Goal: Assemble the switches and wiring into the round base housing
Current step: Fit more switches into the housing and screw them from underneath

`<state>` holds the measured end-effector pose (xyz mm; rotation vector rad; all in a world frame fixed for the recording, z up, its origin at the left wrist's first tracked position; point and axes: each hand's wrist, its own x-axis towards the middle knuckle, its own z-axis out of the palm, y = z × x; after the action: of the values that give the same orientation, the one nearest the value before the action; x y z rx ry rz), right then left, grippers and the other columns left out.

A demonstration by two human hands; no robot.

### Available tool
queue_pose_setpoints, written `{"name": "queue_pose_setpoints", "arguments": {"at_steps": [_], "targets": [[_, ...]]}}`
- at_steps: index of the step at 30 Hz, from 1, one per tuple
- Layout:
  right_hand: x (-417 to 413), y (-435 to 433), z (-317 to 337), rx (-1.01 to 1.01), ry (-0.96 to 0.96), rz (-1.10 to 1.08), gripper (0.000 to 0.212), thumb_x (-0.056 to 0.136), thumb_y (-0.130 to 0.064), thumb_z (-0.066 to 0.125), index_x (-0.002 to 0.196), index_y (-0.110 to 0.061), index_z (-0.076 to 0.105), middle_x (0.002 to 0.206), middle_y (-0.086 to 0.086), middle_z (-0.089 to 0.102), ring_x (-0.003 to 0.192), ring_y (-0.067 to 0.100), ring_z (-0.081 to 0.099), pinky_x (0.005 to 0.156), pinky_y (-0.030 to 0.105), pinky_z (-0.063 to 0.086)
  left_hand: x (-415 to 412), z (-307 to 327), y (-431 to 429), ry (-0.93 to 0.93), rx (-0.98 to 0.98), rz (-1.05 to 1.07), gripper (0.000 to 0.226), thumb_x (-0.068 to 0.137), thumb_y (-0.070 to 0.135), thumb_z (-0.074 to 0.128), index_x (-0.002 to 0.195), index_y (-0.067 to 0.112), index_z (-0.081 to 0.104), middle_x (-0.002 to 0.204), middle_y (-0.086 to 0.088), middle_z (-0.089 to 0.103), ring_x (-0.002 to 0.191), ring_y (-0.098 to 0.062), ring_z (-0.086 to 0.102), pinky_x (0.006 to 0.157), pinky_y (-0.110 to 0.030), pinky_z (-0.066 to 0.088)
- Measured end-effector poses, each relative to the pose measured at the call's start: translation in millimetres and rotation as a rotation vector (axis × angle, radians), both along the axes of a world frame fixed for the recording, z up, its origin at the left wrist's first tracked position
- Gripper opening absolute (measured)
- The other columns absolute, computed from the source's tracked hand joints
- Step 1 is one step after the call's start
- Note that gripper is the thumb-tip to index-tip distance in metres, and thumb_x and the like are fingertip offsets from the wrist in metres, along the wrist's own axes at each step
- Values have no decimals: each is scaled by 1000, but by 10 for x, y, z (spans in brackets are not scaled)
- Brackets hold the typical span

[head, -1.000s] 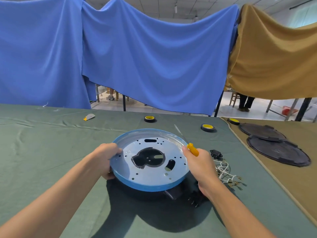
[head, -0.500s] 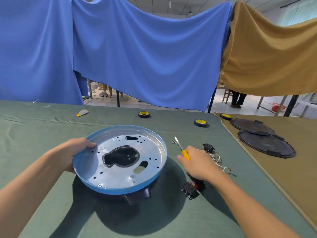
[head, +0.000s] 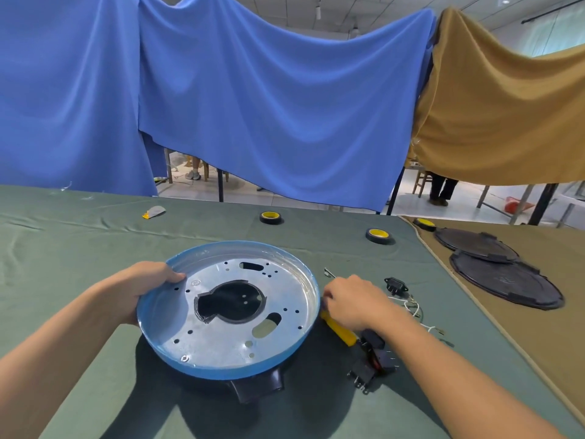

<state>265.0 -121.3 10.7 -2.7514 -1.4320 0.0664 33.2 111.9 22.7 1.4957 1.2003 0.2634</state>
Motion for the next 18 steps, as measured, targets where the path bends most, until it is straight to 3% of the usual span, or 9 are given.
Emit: {"name": "queue_pose_setpoints", "arguments": {"at_steps": [2, 6, 9, 13, 18], "targets": [[146, 81, 53, 119, 41, -39, 25, 96, -34, 44, 81, -22, 60, 96, 8, 62, 91, 33, 60, 76, 40, 50, 19, 3, 12, -8, -6, -6, 18, 95, 16, 62, 90, -1, 57, 71, -17, 63, 61, -33, 59, 59, -36, 47], [389, 323, -10, 251, -20, -95, 22, 97, -26, 47, 105, -23, 66, 112, 7, 64, 101, 33, 59, 83, 44, 52, 44, 7, 39, -22, -18, -10, 19, 94, 16, 63, 87, -1, 59, 69, -16, 64, 62, -32, 59, 61, -36, 47], [483, 468, -158, 226, -71, -82, 22, 97, -23, 48, 96, -16, 69, 105, 7, 63, 96, 32, 60, 73, 39, 50, 63, 13, 53, -25, -8, -16, 18, 94, 14, 62, 85, -2, 60, 66, -15, 65, 59, -31, 60, 59, -35, 47], [529, 567, -302, 170, -133, -93, 15, 94, -12, 48, 80, -12, 55, 101, 8, 57, 89, 30, 58, 71, 38, 48, 91, 13, 76, -26, 0, -17, 18, 94, 12, 61, 84, -2, 62, 62, -15, 66, 54, -30, 60, 56, -32, 47], [559, 599, -241, 123, -63, -129, 8, 91, -7, 46, 86, -14, 44, 105, 12, 56, 86, 30, 50, 68, 35, 39, 129, 58, 82, -28, 20, -10, 21, 92, 13, 63, 77, -2, 64, 59, -14, 66, 46, -28, 61, 54, -30, 47]]}}
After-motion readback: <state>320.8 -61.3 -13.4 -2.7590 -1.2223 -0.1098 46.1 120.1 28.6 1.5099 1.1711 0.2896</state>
